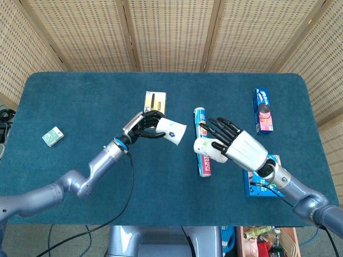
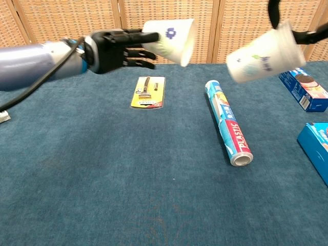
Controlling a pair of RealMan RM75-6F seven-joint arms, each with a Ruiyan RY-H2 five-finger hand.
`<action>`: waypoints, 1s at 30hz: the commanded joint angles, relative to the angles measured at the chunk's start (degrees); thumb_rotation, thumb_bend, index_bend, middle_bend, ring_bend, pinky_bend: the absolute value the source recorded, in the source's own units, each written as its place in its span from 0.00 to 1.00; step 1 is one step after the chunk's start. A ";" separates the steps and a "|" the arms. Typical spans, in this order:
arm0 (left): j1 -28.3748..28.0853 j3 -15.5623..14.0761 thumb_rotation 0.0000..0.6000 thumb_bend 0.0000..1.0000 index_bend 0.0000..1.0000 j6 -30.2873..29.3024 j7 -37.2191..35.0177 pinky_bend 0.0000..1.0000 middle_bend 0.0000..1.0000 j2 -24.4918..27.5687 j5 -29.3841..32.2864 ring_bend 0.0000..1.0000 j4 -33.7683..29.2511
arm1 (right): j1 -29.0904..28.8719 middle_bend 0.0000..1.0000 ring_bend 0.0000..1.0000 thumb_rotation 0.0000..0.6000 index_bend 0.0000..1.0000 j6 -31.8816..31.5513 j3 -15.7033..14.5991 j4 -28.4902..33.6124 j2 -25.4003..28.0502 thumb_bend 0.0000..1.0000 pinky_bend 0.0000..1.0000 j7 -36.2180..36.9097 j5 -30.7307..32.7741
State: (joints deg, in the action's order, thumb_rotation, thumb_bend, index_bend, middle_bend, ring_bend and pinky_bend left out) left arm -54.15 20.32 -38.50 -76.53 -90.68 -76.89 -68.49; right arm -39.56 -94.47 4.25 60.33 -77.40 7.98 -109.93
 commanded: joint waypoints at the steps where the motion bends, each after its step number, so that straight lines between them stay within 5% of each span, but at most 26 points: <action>1: 1.54 -1.49 1.00 0.18 0.57 -1.89 0.58 0.43 0.52 2.76 -2.55 0.48 2.94 | 2.00 0.14 0.12 1.00 0.74 -0.56 -1.43 -3.78 0.78 0.56 0.29 1.61 1.03; 11: 4.84 -10.02 1.00 0.18 0.57 -11.13 19.70 0.43 0.52 7.51 -12.36 0.48 17.09 | 4.70 0.14 0.12 1.00 0.74 5.26 -5.84 -17.33 -2.13 0.56 0.29 3.30 2.73; 21: 7.65 -14.30 1.00 0.18 0.57 -13.75 32.33 0.43 0.52 3.28 -12.66 0.48 24.53 | 3.31 0.14 0.12 1.00 0.73 11.52 -9.61 -24.10 -4.59 0.56 0.29 -0.26 0.88; 23: 7.86 -15.01 1.00 0.18 0.57 -13.56 34.00 0.43 0.52 1.25 -12.48 0.48 26.55 | 2.86 0.13 0.12 1.00 0.62 12.67 -9.86 -25.00 -5.21 0.44 0.29 -1.67 0.92; 25: 7.27 -17.18 1.00 0.18 0.54 -11.21 34.28 0.38 0.43 0.62 -13.69 0.41 26.87 | 2.53 0.07 0.10 1.00 0.32 13.08 -8.91 -26.00 -6.26 0.13 0.26 -4.34 1.91; 26: 6.89 -18.04 1.00 0.18 0.47 -9.83 34.15 0.33 0.36 1.02 -14.11 0.34 26.48 | 2.67 0.05 0.09 1.00 0.23 12.74 -8.06 -25.61 -6.63 0.06 0.24 -4.30 2.94; 28: 6.13 -19.05 1.00 0.18 0.15 -7.15 33.92 0.11 0.09 2.47 -14.14 0.09 24.54 | 3.13 0.01 0.03 1.00 0.07 11.20 -5.59 -23.71 -7.06 0.00 0.18 -3.12 5.78; 30: 6.20 -18.40 1.00 0.18 0.03 -6.88 33.85 0.03 0.01 4.12 -12.85 0.01 21.95 | 3.68 0.00 0.00 1.00 0.03 8.58 -2.74 -21.21 -6.87 0.00 0.15 -1.82 8.62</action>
State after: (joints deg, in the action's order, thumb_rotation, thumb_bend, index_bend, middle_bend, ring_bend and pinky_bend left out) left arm -47.53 2.15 -46.42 -42.66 -88.36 -90.37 -43.84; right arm -36.38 -83.36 -1.62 36.63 -83.81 4.29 -104.57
